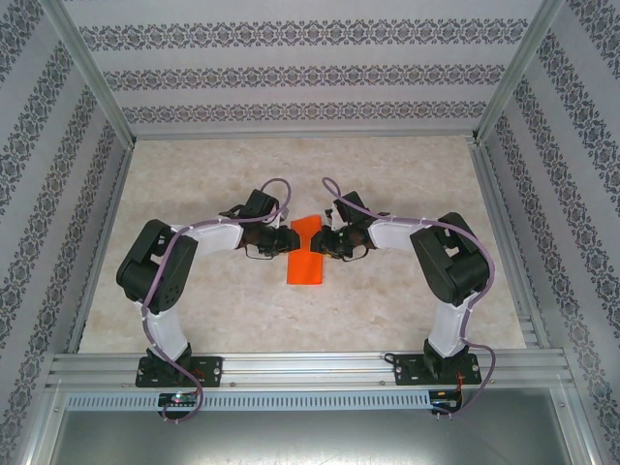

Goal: Fold a paper plane with a square sheet of paper (pick it up from the middle)
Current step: Fold the square sheet of paper in half at the center of the table.

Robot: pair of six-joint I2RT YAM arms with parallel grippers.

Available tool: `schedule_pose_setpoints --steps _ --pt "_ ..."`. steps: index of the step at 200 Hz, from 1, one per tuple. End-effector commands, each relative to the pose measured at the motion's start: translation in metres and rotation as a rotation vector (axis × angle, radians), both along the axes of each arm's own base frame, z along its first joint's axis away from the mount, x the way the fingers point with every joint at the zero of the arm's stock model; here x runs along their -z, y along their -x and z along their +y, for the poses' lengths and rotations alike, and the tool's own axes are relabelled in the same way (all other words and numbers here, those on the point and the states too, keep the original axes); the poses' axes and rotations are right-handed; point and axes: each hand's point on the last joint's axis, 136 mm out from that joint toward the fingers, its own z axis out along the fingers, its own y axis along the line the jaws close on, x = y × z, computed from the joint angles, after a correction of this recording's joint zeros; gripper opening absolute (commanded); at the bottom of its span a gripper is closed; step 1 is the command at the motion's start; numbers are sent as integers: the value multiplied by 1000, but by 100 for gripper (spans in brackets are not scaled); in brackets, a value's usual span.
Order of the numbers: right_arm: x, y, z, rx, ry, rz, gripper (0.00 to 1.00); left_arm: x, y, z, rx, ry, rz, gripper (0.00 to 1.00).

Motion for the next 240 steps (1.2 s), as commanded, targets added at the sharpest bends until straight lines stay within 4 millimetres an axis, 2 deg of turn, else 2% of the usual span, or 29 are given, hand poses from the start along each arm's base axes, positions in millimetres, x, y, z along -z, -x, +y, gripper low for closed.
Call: schedule_pose_setpoints --steps 1,31,55,90,133,180,209,240 --pt "-6 0 -3 -11 -16 -18 29 -4 -8 -11 15 -1 -48 31" --pt "-7 -1 -8 -14 11 -26 33 5 -6 -12 21 -10 -30 30" --pt "-12 -2 -13 -9 40 -41 40 11 -4 -11 25 -22 -19 28" --pt "-14 -4 -18 3 61 -57 41 14 -2 -10 27 -30 -15 28" --pt "-5 -5 -20 -12 103 -46 41 9 -4 -11 32 -19 -24 28" --pt "3 -4 -23 -23 138 -32 38 -4 -5 -15 35 11 -46 31" --pt "2 -5 -19 -25 125 -36 39 -10 -6 -18 39 29 -55 31" --pt "-1 -7 -14 -21 94 -42 40 -6 -5 -20 50 34 -47 31"
